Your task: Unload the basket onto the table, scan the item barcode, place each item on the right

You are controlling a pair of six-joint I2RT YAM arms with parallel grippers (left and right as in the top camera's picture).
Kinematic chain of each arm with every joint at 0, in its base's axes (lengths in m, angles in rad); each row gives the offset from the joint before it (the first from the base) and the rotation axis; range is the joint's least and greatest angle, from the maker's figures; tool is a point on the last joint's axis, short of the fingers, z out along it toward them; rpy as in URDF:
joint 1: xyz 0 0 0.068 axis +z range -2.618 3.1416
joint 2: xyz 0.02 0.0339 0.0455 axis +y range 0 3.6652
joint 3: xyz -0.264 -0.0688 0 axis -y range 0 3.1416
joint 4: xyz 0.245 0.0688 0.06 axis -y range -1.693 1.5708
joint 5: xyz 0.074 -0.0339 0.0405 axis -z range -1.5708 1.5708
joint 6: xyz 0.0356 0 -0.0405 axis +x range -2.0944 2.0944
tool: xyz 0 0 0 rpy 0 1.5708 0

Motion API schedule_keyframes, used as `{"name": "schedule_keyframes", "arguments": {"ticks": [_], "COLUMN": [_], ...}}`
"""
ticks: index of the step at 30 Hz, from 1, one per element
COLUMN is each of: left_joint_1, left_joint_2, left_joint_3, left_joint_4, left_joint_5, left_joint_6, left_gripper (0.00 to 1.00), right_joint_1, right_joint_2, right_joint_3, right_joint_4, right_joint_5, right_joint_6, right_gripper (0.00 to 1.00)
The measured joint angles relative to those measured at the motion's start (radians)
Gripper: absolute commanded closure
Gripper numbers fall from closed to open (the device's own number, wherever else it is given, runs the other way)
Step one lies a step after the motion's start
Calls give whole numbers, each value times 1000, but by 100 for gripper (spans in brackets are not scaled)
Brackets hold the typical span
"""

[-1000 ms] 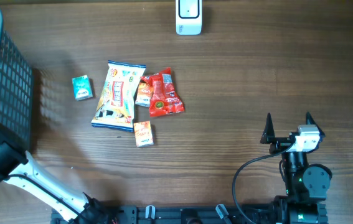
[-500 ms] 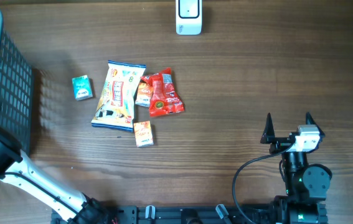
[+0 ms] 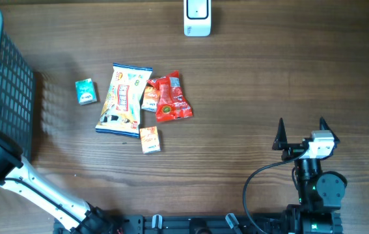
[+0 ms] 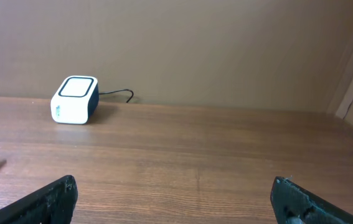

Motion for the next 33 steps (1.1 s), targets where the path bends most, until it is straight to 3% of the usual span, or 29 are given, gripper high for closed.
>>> {"name": "schedule_keyframes", "arguments": {"ticks": [17, 25, 26, 27, 29, 33], "left_joint_1": [-22, -116, -126, -140, -159, -173], "left_joint_2": [-2, -43, -45, -48, -56, -84], "left_joint_3": [19, 19, 19, 19, 16, 15], "left_joint_4": [-63, -110, -113, -119, -139, -178], "left_joint_5": [112, 335, 349, 361, 372, 398], "left_joint_6": [131, 142, 142, 142, 146, 148], "left_gripper": [96, 96, 92, 69, 10, 3], "right_joint_1": [0, 0, 0, 0, 0, 0], "right_joint_2": [0, 0, 0, 0, 0, 0], "right_joint_3": [0, 0, 0, 0, 0, 0], "right_joint_4": [0, 0, 0, 0, 0, 0], "right_joint_5": [0, 0, 0, 0, 0, 0], "right_joint_6": [0, 0, 0, 0, 0, 0], "right_gripper": [0, 0, 0, 0, 0, 0]}}
